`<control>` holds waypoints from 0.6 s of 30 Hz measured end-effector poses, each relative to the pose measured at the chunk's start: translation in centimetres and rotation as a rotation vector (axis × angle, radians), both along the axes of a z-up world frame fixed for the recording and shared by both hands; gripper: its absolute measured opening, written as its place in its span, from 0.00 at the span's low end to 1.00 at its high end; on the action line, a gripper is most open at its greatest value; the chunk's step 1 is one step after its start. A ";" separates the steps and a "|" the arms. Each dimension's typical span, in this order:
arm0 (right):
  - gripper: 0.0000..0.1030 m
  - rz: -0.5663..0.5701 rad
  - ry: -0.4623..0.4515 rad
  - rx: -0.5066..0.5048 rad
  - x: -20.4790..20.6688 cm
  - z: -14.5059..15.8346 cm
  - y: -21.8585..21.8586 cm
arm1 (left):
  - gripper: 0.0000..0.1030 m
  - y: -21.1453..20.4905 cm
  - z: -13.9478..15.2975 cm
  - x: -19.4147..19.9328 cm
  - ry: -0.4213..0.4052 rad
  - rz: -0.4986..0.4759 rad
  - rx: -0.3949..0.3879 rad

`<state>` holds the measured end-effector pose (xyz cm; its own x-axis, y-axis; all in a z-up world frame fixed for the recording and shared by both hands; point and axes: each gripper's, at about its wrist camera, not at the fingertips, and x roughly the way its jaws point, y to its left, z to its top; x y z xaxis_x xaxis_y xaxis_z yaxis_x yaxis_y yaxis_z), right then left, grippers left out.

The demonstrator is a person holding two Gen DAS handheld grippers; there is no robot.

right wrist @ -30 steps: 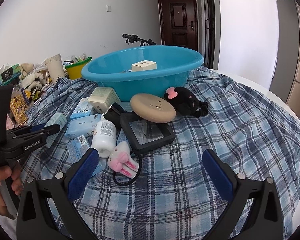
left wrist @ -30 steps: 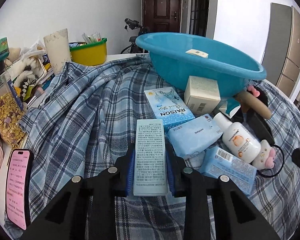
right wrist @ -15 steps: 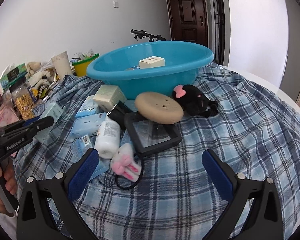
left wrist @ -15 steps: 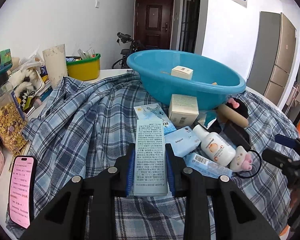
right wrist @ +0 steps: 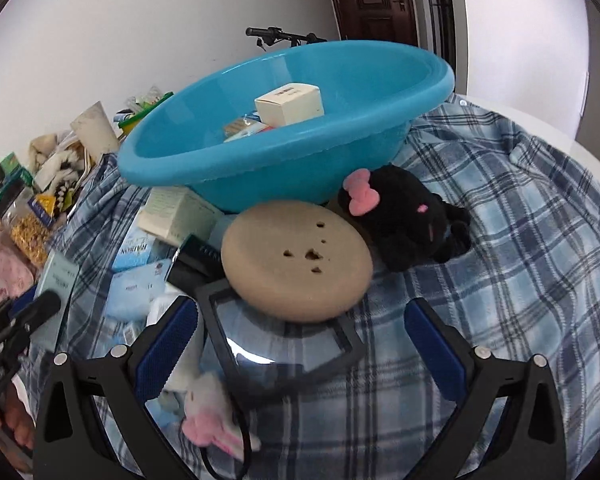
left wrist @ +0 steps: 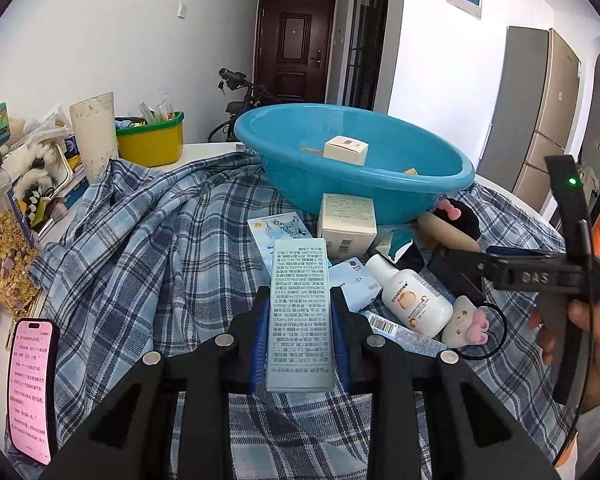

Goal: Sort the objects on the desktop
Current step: 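Grasp the round beige disc with the right tool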

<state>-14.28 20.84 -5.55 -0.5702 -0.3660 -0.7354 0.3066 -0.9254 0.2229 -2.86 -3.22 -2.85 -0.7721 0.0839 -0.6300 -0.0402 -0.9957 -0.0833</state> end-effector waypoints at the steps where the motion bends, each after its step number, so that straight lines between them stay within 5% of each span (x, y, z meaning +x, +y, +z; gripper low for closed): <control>1: 1.00 -0.005 -0.001 -0.003 -0.4 0.0 -0.2 | 0.29 0.0 0.0 -0.1 0.000 -0.002 0.003; 7: 1.00 -0.051 0.011 -0.019 -2.1 0.2 -0.5 | 0.29 0.0 0.1 -0.3 0.004 -0.024 0.009; 11: 0.81 -0.059 -0.023 -0.045 -3.0 -0.3 -0.5 | 0.29 0.0 0.1 -0.6 0.006 -0.033 0.011; 18: 0.77 -0.037 -0.011 -0.106 -2.4 -0.3 0.2 | 0.29 -0.2 0.2 -0.7 0.006 -0.023 0.024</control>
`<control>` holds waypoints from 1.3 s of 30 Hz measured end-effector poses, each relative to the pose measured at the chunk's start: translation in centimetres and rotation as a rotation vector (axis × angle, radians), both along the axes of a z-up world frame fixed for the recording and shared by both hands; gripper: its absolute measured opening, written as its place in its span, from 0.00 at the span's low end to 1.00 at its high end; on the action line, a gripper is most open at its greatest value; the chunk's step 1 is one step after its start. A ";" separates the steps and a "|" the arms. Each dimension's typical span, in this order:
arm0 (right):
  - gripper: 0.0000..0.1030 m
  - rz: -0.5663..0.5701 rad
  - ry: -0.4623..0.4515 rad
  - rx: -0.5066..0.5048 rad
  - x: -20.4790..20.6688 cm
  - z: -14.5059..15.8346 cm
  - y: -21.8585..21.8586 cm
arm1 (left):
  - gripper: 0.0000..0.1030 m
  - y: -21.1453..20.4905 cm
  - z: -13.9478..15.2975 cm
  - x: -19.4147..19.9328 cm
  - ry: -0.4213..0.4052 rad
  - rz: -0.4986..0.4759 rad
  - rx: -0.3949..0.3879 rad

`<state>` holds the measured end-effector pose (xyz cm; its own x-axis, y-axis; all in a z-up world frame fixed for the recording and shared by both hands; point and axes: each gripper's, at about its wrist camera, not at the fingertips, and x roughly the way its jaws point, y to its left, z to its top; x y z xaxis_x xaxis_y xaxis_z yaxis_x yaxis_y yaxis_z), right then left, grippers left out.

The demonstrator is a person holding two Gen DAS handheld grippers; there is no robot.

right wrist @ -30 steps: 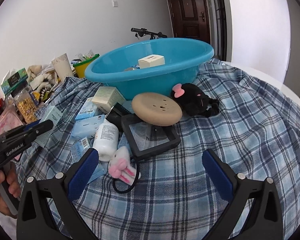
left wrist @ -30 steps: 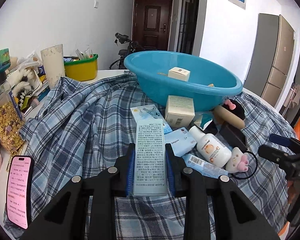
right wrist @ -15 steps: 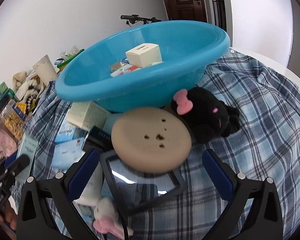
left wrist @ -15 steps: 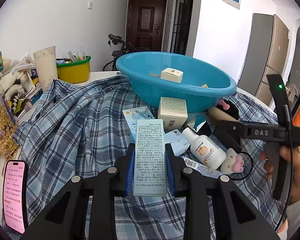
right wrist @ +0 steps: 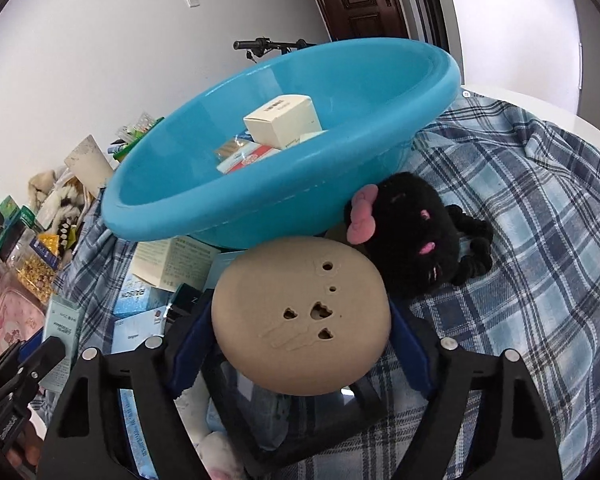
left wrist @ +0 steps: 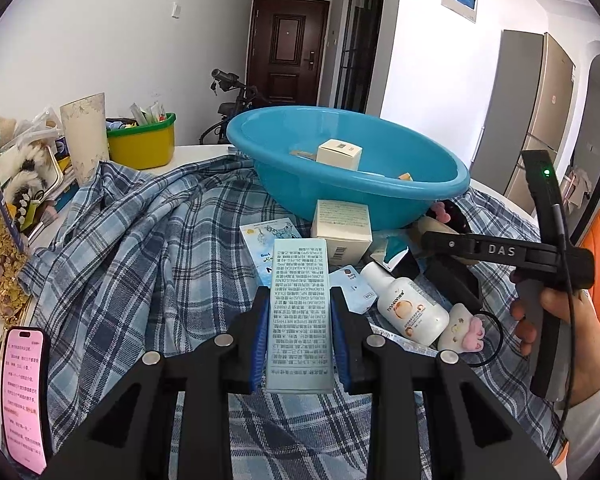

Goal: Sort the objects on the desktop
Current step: 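Grasp the round beige disc with the right tool, then carry the green box and beige disc over the blue basin with both tools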

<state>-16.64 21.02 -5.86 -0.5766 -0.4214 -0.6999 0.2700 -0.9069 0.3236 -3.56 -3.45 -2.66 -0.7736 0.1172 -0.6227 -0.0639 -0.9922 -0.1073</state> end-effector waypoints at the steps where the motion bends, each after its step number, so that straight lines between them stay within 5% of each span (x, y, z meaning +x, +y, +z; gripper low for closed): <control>1: 0.77 0.002 0.006 -0.005 0.3 0.2 0.1 | 0.29 0.0 0.1 0.1 0.003 0.001 0.001; 21: 0.77 0.086 0.252 0.013 8.9 10.2 0.6 | 0.29 1.1 6.0 1.6 0.108 0.014 -0.059; 25: 0.77 0.093 0.289 0.007 8.9 12.0 0.6 | 0.29 0.6 8.7 1.0 0.143 0.004 -0.012; 39: 0.77 0.131 0.397 0.040 5.4 19.0 -0.6 | 0.29 3.3 17.2 -4.2 0.256 -0.036 -0.072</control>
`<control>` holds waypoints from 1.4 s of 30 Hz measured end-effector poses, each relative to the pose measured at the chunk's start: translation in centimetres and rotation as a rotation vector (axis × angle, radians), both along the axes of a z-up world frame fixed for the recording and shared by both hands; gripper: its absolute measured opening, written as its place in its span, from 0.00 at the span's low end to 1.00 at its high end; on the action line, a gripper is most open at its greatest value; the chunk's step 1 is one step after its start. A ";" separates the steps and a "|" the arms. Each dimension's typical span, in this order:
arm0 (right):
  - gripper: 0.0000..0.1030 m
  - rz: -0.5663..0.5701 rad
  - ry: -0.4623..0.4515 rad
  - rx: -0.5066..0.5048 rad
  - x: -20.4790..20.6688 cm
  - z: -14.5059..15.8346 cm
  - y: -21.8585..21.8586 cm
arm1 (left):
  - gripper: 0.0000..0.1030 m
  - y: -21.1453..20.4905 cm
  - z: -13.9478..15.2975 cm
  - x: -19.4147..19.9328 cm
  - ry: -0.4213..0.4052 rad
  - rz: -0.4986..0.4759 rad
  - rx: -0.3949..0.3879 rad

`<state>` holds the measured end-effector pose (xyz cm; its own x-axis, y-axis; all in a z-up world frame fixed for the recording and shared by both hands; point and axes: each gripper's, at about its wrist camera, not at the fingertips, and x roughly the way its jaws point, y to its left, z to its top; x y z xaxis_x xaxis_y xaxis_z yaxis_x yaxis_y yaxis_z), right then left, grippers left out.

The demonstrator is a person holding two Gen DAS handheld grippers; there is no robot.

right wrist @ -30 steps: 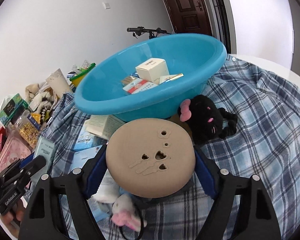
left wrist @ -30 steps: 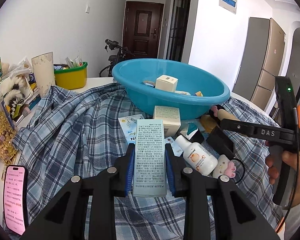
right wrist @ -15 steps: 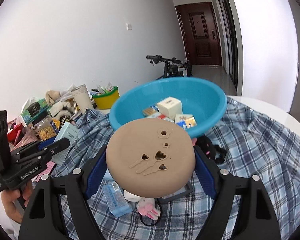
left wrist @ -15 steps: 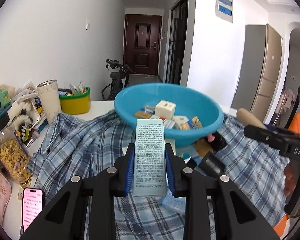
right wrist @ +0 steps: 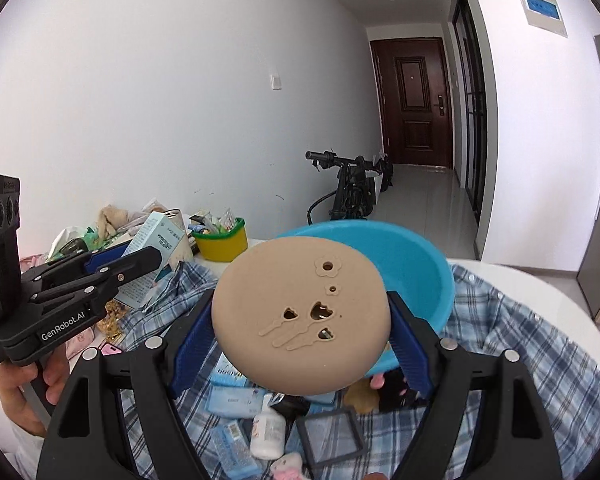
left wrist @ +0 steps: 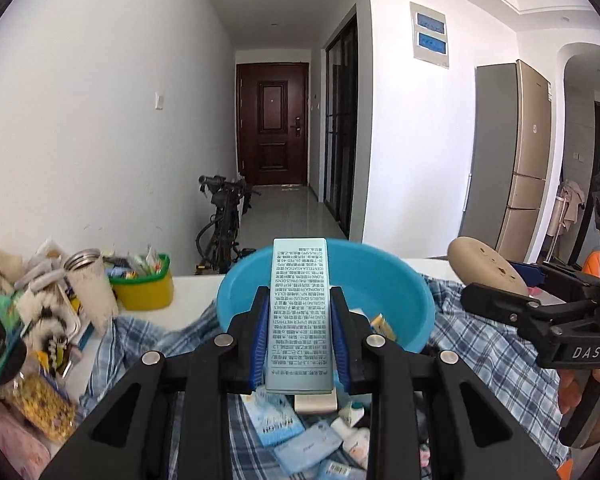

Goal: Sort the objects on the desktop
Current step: 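Carry the green box and beige disc over the blue basin with both tools, then lower the green box into the basin and open the left tool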

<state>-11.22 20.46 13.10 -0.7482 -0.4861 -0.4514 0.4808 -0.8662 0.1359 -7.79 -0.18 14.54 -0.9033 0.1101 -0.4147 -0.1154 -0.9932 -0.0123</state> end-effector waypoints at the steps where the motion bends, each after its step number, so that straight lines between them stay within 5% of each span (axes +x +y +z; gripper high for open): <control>1: 0.77 0.000 0.003 -0.003 -0.7 0.4 0.1 | 0.29 0.1 0.5 -0.7 0.002 -0.006 0.001; 9: 0.77 -0.029 0.037 -0.046 -6.8 3.0 1.1 | 0.29 1.6 2.1 -7.5 0.009 -0.031 -0.003; 18: 0.77 -0.036 -0.001 -0.022 -12.2 0.5 0.0 | 0.29 2.9 -1.3 -15.2 -0.067 -0.028 -0.019; 28: 0.77 -0.049 -0.055 0.042 -14.7 -2.7 -1.1 | 0.29 1.6 -4.6 -17.3 -0.115 -0.005 -0.009; 42: 0.77 -0.026 -0.032 0.074 -13.5 -2.6 -2.6 | 0.29 1.0 -4.0 -17.1 -0.096 0.007 -0.029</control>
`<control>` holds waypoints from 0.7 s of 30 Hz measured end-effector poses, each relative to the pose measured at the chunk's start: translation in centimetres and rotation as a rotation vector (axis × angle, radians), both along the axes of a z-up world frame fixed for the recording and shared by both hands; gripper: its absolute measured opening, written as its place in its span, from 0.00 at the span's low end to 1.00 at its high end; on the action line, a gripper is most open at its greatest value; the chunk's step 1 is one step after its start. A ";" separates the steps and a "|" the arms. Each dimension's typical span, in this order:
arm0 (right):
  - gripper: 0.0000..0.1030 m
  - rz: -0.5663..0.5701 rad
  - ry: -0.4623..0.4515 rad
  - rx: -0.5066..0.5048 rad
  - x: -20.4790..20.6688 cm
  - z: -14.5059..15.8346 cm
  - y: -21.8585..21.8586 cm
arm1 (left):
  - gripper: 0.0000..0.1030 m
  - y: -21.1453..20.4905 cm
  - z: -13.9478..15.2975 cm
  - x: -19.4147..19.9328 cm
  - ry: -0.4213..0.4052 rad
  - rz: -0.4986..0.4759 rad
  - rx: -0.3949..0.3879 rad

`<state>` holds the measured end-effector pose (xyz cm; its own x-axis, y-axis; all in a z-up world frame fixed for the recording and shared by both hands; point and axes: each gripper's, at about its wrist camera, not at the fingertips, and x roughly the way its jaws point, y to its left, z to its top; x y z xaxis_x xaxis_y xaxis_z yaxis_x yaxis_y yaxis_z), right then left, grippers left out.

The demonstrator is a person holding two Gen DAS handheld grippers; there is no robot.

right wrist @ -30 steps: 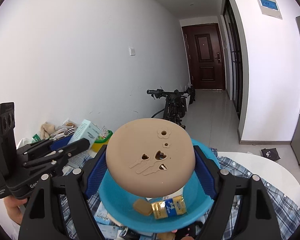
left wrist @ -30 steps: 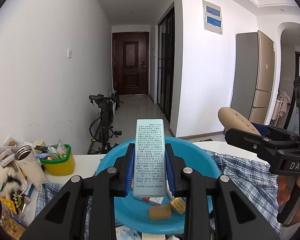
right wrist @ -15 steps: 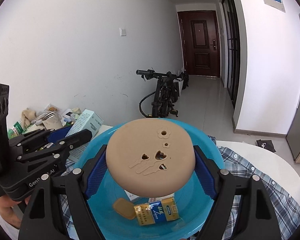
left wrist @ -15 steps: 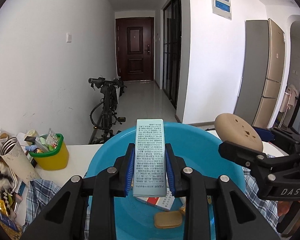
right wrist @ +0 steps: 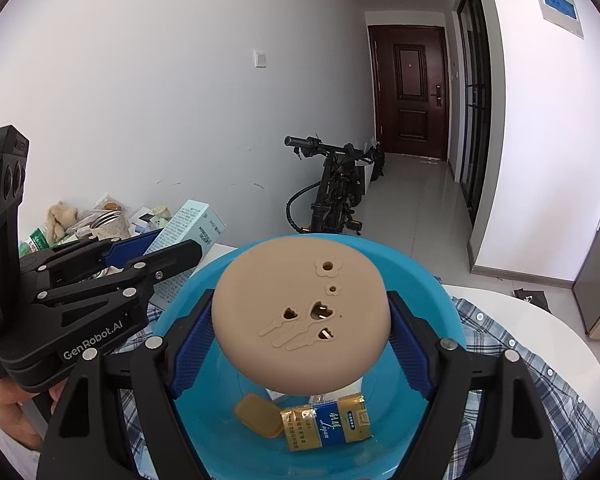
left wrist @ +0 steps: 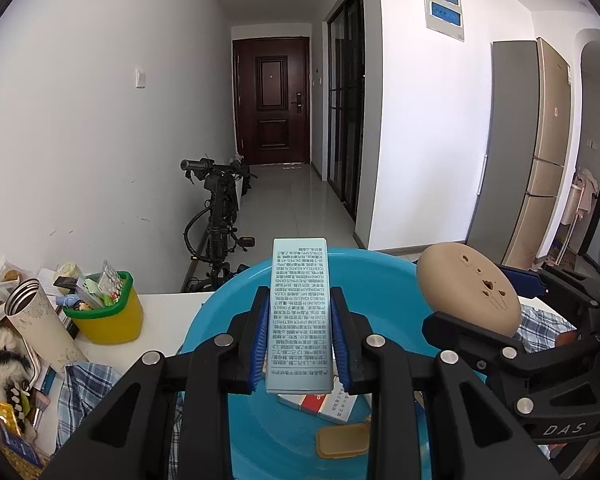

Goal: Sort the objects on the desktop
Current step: 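Lower the green box into the basin and open the left tool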

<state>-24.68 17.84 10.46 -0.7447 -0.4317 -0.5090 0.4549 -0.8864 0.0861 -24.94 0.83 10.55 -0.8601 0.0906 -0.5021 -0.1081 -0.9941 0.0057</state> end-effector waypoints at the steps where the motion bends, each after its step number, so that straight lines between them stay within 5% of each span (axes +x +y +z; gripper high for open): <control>1: 0.77 -0.002 0.002 0.002 0.0 0.0 0.0 | 0.29 0.1 0.1 0.1 0.002 -0.002 -0.001; 21: 0.77 0.007 -0.039 -0.022 -0.4 -0.6 -0.2 | 0.29 -0.2 0.3 0.3 0.001 0.011 0.002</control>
